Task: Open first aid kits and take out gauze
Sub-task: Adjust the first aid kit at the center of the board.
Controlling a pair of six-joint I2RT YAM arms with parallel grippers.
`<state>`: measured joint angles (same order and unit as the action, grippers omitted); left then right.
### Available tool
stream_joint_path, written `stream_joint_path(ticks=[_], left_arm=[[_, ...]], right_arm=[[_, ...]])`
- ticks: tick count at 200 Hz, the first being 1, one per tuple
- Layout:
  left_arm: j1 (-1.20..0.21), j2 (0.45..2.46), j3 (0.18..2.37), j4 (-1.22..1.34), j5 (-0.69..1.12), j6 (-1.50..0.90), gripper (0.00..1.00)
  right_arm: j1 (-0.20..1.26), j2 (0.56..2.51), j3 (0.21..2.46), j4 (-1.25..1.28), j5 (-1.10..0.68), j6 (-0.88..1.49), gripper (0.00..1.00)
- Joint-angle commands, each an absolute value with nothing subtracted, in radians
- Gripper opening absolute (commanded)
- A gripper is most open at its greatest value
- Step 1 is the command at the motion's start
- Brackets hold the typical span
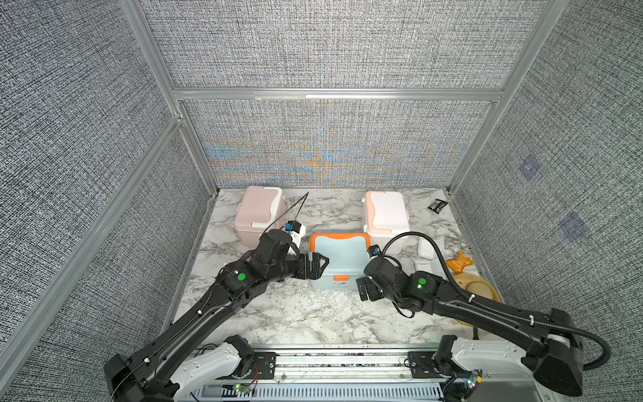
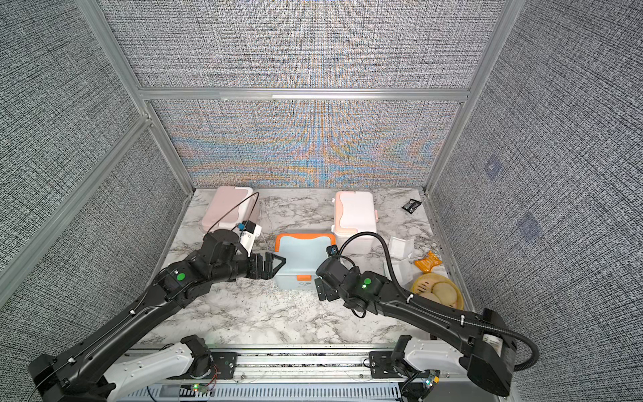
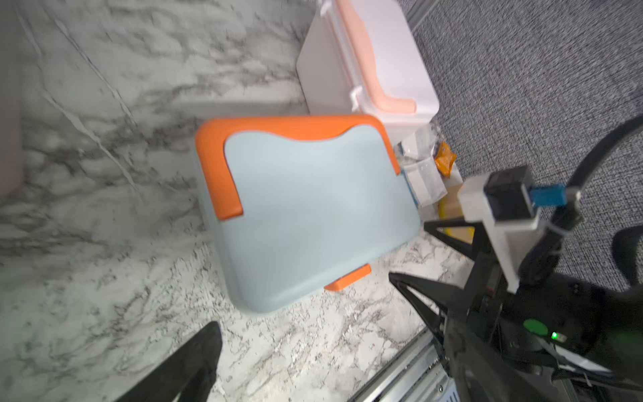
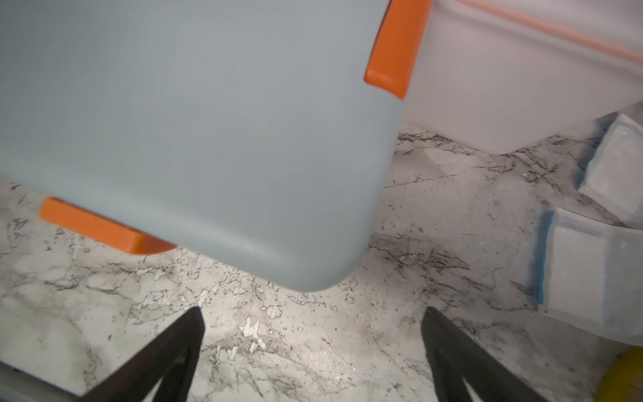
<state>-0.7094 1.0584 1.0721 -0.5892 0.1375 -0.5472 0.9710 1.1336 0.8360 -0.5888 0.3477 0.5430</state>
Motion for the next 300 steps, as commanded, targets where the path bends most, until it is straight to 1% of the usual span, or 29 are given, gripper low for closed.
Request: stream_joint_path(ticks=[1, 18, 38, 59, 70, 89, 107, 139, 167, 216, 271, 300], left_arm=[[-0.681, 1.182, 1.205, -0.63, 0.09, -0.427, 0.99], [-0.656, 1.345, 1.354, -0.638, 0.142, -0.369, 0.99], [-0.635, 1.54, 1.525, -0.644, 0.217, -0.314, 0.99], [-0.616, 1.73, 1.696, -0.675, 0.268, -0.284, 0.99], [-0.609, 1.817, 1.788, -0.725, 0.271, -0.289, 0.99], [-0.587, 1.941, 1.911, -0.813, 0.325, -0.261, 0.99], [-0.583, 1.982, 1.895, -0.798, 0.386, -0.255, 0.99], [-0.584, 1.879, 1.657, -0.65, 0.438, -0.295, 0.99], [-0.583, 1.763, 1.446, -0.556, 0.467, -0.342, 0.99], [-0.595, 1.534, 1.144, -0.443, 0.469, -0.433, 1.0], [-0.632, 1.308, 0.915, -0.368, 0.451, -0.538, 0.99], [-0.634, 1.219, 0.873, -0.394, 0.397, -0.546, 0.99]], right_arm=[[0.956, 1.06, 0.778, -0.51, 0.238, 0.585, 0.99], [0.923, 1.001, 0.726, -0.471, 0.152, 0.637, 0.98], [0.885, 0.948, 0.677, -0.478, 0.111, 0.686, 0.88], [0.851, 0.911, 0.624, -0.471, 0.077, 0.72, 0.7], [0.839, 0.895, 0.599, -0.447, 0.052, 0.732, 0.64], [0.813, 0.896, 0.561, -0.371, -0.017, 0.75, 0.6], [0.79, 0.931, 0.55, -0.298, -0.078, 0.758, 0.59], [0.749, 1.057, 0.571, -0.214, -0.146, 0.764, 0.59], [0.715, 1.141, 0.624, -0.247, -0.115, 0.748, 0.56], [0.656, 1.221, 0.675, -0.258, -0.121, 0.711, 0.56], [0.646, 1.359, 0.799, -0.25, -0.197, 0.668, 0.56], [0.645, 1.375, 0.815, -0.259, -0.194, 0.661, 0.57]])
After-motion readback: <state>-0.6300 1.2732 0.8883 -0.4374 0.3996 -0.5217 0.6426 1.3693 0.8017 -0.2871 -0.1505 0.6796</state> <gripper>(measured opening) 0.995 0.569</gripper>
